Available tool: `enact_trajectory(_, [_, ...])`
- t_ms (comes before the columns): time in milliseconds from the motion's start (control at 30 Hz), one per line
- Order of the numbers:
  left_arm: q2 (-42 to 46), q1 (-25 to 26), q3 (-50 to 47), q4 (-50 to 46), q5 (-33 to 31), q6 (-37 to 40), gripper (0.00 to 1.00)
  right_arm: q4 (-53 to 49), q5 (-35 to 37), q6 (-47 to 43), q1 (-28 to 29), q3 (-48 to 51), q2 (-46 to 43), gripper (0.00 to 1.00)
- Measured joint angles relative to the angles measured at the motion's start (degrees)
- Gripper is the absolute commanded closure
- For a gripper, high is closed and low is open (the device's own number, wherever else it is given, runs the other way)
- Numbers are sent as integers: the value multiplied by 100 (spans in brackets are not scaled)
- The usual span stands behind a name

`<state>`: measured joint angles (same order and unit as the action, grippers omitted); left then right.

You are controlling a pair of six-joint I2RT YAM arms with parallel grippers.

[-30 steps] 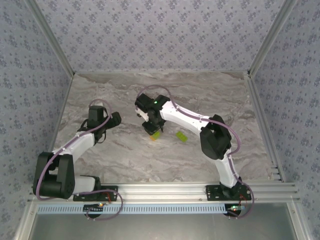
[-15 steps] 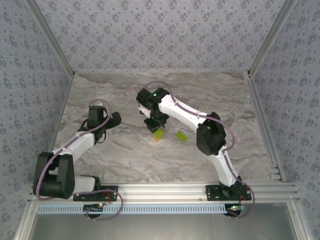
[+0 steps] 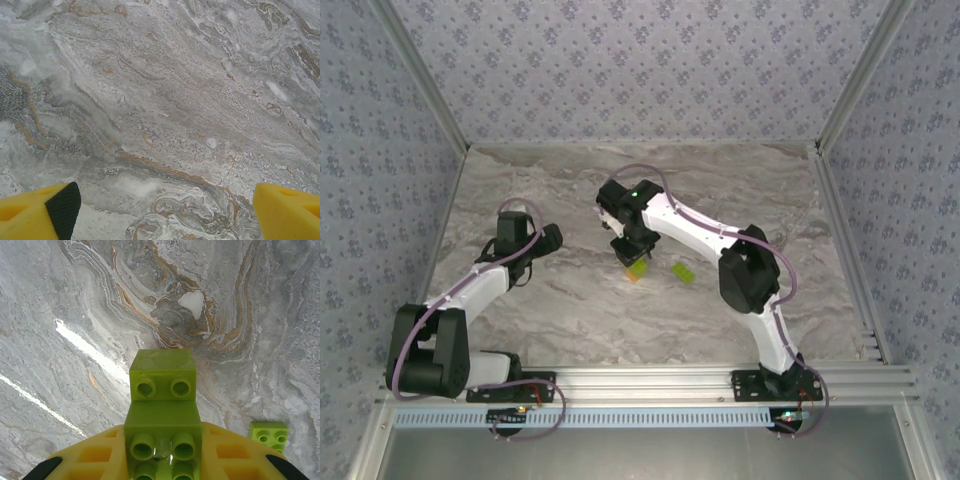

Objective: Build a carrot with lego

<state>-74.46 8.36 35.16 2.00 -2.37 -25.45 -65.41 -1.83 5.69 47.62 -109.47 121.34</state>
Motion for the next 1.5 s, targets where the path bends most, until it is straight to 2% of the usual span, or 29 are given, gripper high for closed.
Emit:
enact_trajectory(167, [0, 0, 0, -2, 0, 2, 9, 199, 15, 81, 4, 262, -160, 67])
enact_trajectory(600, [0, 0, 0, 0, 2, 17, 9, 546, 315, 227, 166, 894, -358, 50])
enact_trajectory(767, [0, 0, 0, 0, 2, 17, 9, 549, 363, 234, 184, 894, -358, 36])
enact_trajectory(867, [0, 0, 0, 0, 2, 15, 9, 546, 358, 227, 184, 894, -372, 22])
enact_trajectory(1000, [0, 0, 0, 0, 2, 17, 9, 529, 352, 243, 184, 894, -564, 16])
enact_trajectory(1267, [0, 0, 0, 0, 2, 17, 9, 529, 404, 247, 155, 1305, -1985, 15])
enact_trajectory(1400, [0, 0, 0, 0, 2, 15, 9, 616, 468, 245, -138, 2188, -2680, 17])
enact_trajectory(1500, [0, 0, 0, 0, 4, 15, 9, 817, 509, 232, -518, 3005, -2809, 18])
